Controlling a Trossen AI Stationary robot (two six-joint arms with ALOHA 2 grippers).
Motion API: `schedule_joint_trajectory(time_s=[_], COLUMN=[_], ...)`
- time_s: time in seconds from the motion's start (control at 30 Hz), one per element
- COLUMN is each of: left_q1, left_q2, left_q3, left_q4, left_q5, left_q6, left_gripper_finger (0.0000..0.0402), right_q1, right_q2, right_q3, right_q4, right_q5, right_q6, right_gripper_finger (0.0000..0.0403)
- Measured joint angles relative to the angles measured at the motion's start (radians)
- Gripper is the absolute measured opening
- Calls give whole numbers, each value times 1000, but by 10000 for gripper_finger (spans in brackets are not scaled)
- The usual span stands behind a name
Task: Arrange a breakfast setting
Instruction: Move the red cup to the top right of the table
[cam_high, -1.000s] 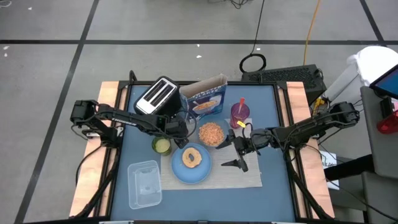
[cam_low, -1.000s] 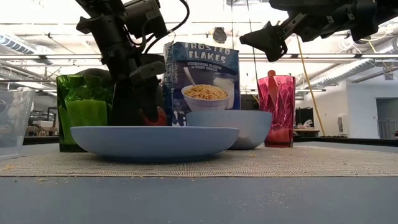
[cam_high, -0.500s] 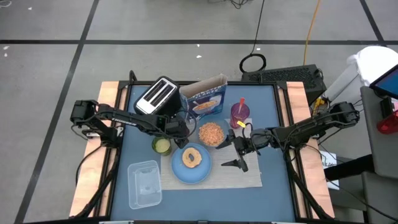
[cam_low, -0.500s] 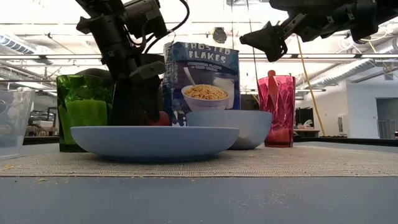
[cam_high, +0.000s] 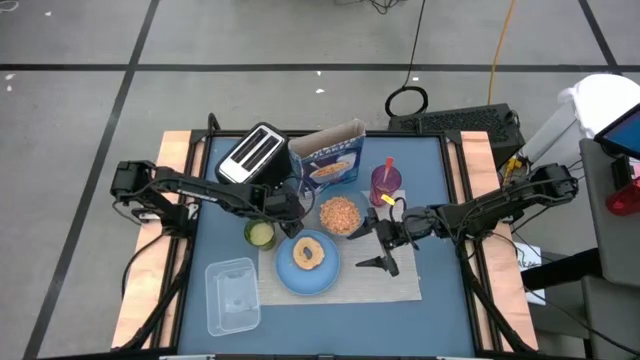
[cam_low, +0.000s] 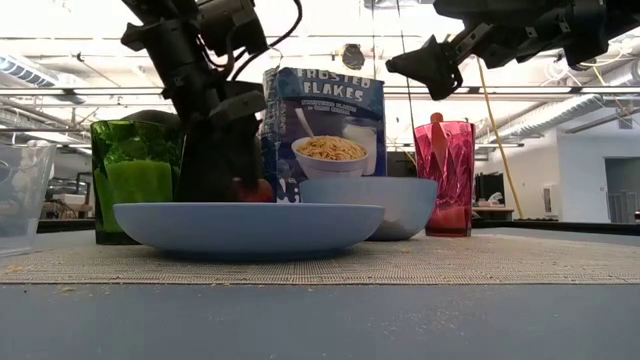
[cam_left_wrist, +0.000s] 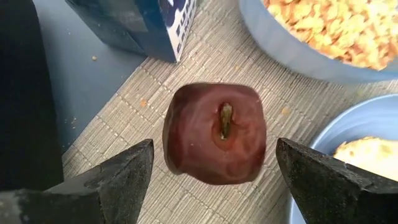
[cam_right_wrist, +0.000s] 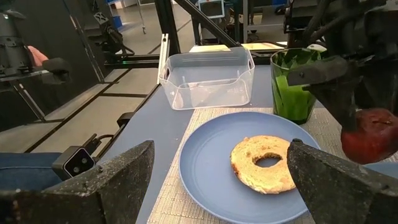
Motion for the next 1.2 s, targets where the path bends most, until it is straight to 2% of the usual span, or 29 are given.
schedule_joint_trajectory(time_s=[0.27,0.63,0.93,1.2], left_q1=[0,0,-15,-48], left_q2=[-55,-209,-245,-244], left_q3=[0,0,0,0], left_q4=[-7,25,255,402], left_q5=[0,0,0,0], left_q6=[0,-13,-53,-15], left_gripper_finger=[342,342,342,342], right_q1=[0,0,-1,-7], right_q2=[0,0,-19,-185], right_q3=[0,0,0,0], right_q4=[-9,-15,-12,-60], right_q5=[0,0,0,0], right_q6=[0,0,11,-3], right_gripper_finger=[352,352,352,352])
